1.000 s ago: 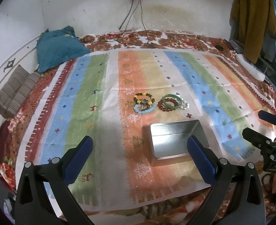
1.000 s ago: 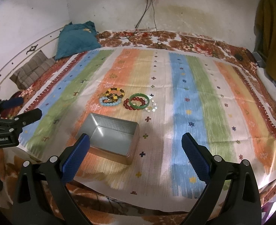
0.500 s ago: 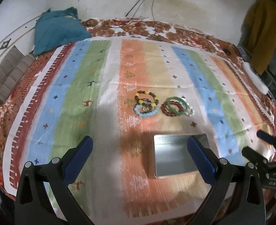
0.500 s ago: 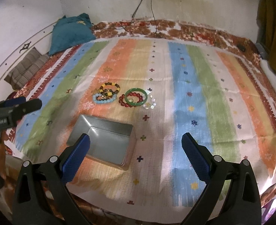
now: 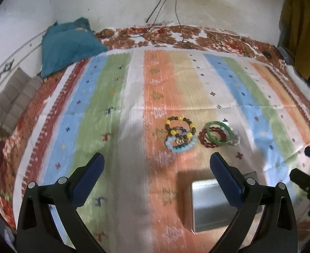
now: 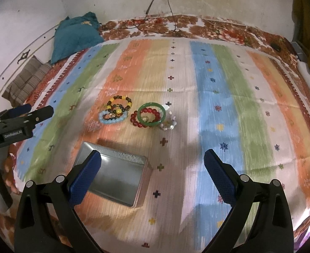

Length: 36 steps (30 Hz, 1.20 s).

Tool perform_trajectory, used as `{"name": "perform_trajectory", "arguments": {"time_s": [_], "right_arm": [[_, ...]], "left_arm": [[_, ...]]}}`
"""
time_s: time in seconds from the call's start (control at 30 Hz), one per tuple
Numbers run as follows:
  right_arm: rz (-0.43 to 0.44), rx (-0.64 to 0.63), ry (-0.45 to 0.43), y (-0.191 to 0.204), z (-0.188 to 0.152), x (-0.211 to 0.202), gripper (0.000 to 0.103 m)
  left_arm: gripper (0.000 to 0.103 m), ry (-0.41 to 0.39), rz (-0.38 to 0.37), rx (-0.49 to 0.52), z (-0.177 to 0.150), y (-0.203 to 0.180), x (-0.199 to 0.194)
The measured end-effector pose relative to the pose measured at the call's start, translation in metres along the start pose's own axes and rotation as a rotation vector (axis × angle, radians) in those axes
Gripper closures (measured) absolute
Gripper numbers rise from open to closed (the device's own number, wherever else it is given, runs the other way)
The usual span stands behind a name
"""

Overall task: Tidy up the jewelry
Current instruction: 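Grasp the yellow-and-black beaded bracelet with left gripper while right gripper grasps green jade bangle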

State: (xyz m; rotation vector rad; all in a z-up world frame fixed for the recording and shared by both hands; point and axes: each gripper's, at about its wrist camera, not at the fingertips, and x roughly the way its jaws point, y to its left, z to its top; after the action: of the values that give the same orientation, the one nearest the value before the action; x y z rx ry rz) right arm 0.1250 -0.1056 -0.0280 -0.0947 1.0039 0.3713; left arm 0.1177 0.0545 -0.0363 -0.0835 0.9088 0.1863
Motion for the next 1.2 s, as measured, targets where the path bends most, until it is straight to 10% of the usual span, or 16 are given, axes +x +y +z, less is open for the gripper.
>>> {"name": "perform_trajectory", "arguments": {"time_s": [1.2], "right_arm": [[-0.028, 0.001, 0.135, -0.008, 0.052, 0.086, 0.004]], "left_arm": [[0.006, 0.221, 0.027, 0.000, 0.043, -0.008, 0.115]]}}
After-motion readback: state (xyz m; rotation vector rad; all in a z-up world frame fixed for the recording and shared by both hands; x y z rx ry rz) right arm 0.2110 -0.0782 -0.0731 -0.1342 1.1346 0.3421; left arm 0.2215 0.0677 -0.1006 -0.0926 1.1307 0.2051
